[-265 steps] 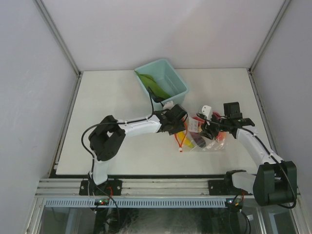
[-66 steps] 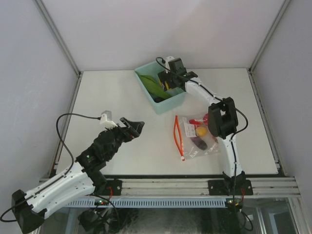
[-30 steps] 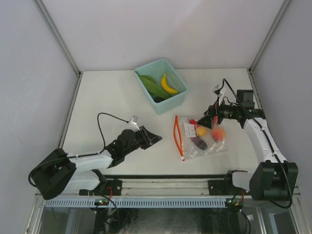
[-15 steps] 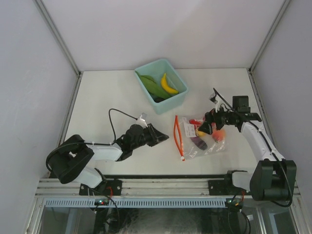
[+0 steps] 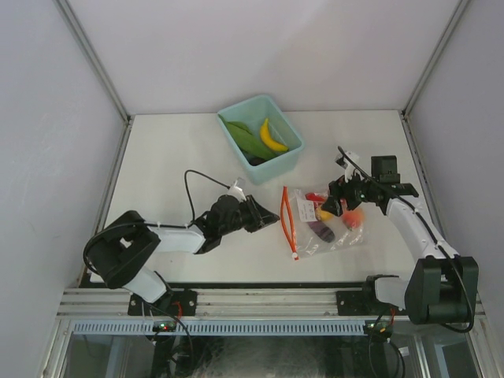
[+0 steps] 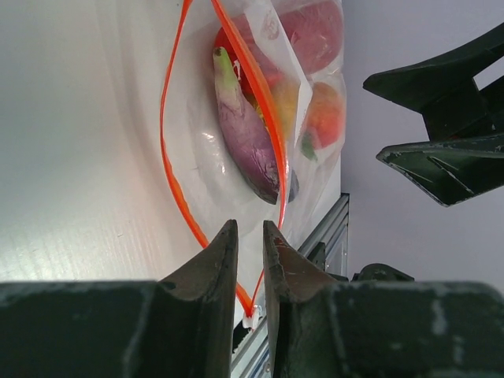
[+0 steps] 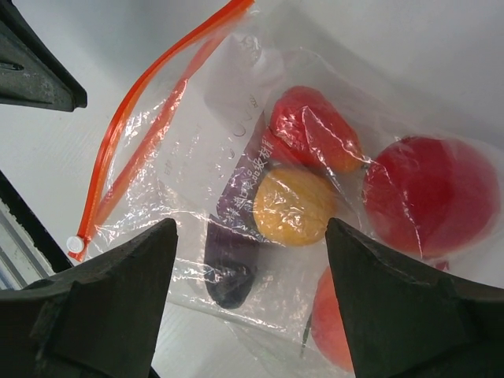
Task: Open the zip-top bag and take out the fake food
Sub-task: Pick up the fake vegetable from the zipper food storage bag.
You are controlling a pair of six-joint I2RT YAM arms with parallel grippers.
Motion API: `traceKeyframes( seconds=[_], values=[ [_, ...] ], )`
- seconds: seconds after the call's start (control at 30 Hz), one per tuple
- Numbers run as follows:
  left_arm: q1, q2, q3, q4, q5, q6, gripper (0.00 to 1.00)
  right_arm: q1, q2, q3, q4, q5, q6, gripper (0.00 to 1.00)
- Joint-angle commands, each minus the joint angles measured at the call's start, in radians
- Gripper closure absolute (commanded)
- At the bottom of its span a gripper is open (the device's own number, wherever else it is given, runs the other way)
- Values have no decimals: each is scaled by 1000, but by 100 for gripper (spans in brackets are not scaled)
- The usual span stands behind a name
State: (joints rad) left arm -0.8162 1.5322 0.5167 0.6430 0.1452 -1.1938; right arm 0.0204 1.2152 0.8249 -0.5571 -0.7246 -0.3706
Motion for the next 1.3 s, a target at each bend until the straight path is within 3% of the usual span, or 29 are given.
traceKeyframes(
  seconds=[0.0, 0.23, 0.47, 0.63, 0.73, 0.93, 1.27],
  values=[
    [-7, 14, 60, 5, 26, 5, 78, 24, 3, 3, 40, 34, 20, 25],
    [-11, 39, 77, 4, 41, 6, 80, 44, 14, 3, 39, 62, 22, 36],
    [-12, 73, 115, -19, 58, 14, 81, 77, 47, 2, 37, 84, 21, 59],
    [-21, 116, 155, -22, 78, 14, 81, 94, 62, 3, 28, 99, 9, 82],
    [-28, 150, 174, -22, 93, 6, 81, 103, 71, 2, 13, 100, -11, 89],
    [-36, 205, 209, -22, 113, -8, 81, 126, 99, 3, -13, 122, -51, 97],
    [-44, 261, 250, -22, 133, -25, 80, 161, 165, 9, -30, 188, -69, 98]
  ],
)
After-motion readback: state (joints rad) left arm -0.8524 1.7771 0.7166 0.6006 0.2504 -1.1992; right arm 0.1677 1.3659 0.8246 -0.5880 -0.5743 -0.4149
